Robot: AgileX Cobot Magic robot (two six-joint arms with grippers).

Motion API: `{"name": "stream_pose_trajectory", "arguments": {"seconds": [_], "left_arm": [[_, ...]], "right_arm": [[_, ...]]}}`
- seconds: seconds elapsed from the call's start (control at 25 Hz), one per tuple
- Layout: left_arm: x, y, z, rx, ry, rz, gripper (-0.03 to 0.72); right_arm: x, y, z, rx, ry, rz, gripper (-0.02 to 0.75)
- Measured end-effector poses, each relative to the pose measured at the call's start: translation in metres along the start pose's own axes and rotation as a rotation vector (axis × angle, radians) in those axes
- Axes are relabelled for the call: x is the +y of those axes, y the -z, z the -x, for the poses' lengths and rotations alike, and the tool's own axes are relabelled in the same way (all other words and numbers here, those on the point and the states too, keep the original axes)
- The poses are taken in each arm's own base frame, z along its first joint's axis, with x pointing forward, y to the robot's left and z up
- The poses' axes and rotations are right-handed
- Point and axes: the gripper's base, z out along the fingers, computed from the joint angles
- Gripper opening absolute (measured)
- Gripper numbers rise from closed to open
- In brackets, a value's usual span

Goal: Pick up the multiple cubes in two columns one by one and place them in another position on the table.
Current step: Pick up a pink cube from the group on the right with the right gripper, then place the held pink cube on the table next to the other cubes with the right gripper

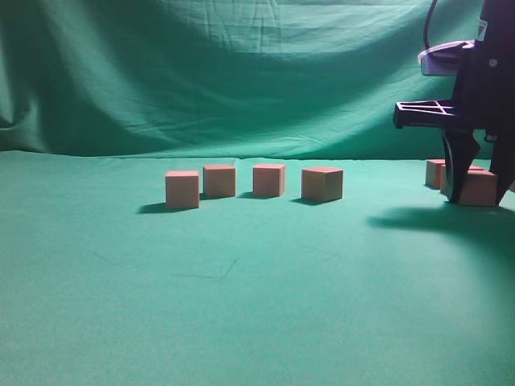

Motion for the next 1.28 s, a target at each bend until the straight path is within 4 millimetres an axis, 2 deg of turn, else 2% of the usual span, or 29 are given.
{"name": "stream_pose_trajectory", "arguments": {"seconds": [0.12,0.2,0.28,0.4,0.48,0.52,0.56,0.64,0.84,0.96,1.12,1.28], "left_arm": [[0.0,0.0,0.0,0.0,0.0,0.0,0.0],[0.0,0.0,0.0,0.0,0.0,0.0,0.0],[0.0,0.0,0.0,0.0,0.0,0.0,0.0],[0.0,0.0,0.0,0.0,0.0,0.0,0.0],[0.0,0.0,0.0,0.0,0.0,0.0,0.0],[0.0,0.0,0.0,0.0,0.0,0.0,0.0],[0.0,0.0,0.0,0.0,0.0,0.0,0.0],[0.0,0.0,0.0,0.0,0.0,0.0,0.0],[0.0,0.0,0.0,0.0,0.0,0.0,0.0],[0.0,0.0,0.0,0.0,0.0,0.0,0.0],[0.0,0.0,0.0,0.0,0.0,0.0,0.0],[0.0,0.0,0.0,0.0,0.0,0.0,0.0]], "right_arm": [[0.0,0.006,0.005,0.023,-0.005,-0.023,0.258],[0.001,0.018,0.012,0.029,0.01,-0.037,0.258],[0.002,0.037,0.019,0.022,0.052,-0.043,0.258],[0.019,0.091,0.02,-0.05,0.162,-0.008,0.258],[0.034,0.119,0.011,-0.082,0.244,0.025,0.258],[0.034,0.119,0.011,-0.082,0.244,0.025,0.258],[0.053,0.141,-0.004,-0.104,0.333,0.065,0.258],[0.075,0.154,-0.021,-0.102,0.432,0.106,0.258],[0.121,0.168,-0.061,-0.082,0.656,0.222,0.258],[0.14,0.167,-0.077,-0.062,0.735,0.251,0.258],[0.155,0.159,-0.081,-0.014,0.771,0.235,0.258],[0.179,0.142,-0.07,0.039,0.783,0.206,0.258]]}}
